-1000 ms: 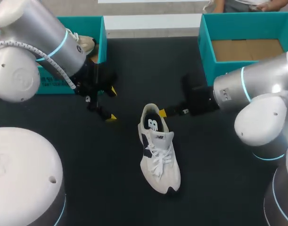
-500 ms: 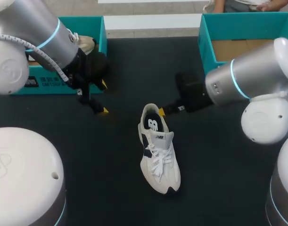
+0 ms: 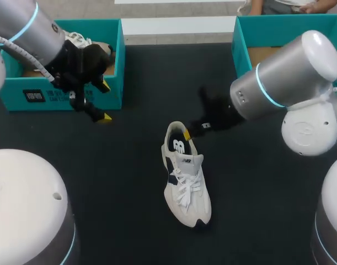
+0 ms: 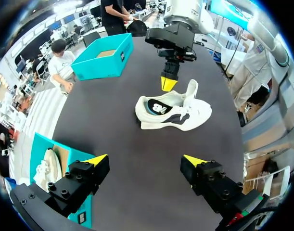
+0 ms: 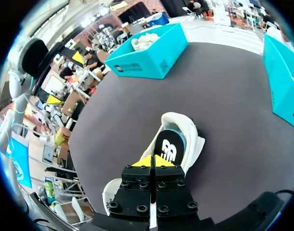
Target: Take the shoe out of the shoebox, open the shoe tongue, remove and reinsert the insole, then place the shoe into the shoebox
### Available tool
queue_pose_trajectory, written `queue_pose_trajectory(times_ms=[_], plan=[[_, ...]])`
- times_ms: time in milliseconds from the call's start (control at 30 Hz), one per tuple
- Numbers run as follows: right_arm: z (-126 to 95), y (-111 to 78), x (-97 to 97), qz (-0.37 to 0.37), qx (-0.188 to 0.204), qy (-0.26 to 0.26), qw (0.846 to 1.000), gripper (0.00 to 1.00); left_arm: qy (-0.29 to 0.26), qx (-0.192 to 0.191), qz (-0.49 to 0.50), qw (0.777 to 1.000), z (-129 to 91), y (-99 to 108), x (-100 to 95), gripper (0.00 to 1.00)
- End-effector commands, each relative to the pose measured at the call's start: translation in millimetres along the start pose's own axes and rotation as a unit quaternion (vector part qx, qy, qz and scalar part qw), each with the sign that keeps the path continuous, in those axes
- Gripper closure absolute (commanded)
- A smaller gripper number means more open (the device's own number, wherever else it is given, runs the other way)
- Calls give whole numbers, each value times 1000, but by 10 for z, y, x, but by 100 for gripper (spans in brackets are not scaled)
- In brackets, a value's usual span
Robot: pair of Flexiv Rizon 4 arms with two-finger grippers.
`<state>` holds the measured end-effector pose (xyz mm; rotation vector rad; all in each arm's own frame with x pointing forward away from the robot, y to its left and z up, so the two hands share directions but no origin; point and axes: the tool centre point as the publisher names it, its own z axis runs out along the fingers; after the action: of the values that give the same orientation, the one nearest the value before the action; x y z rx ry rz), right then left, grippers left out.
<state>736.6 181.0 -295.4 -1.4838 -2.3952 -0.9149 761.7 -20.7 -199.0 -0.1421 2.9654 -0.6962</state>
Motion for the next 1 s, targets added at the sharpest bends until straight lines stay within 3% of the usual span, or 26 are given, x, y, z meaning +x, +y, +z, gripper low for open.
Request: queue_pose_trajectory(times_ms=[33, 200, 700, 1000], plan=[[-25, 36, 66, 2, 20, -118, 993, 100, 3, 31, 17, 999, -96, 52, 76, 0], [12, -11, 32, 21, 30, -165, 986, 100, -3, 40, 21, 999, -129, 19, 103, 0], [12, -11, 32, 21, 30, -165, 986, 100, -4, 36, 24, 999, -127, 7, 110, 0], [208, -34, -49, 89, 16, -194, 977, 100, -4, 36, 24, 999, -127, 7, 110, 0]])
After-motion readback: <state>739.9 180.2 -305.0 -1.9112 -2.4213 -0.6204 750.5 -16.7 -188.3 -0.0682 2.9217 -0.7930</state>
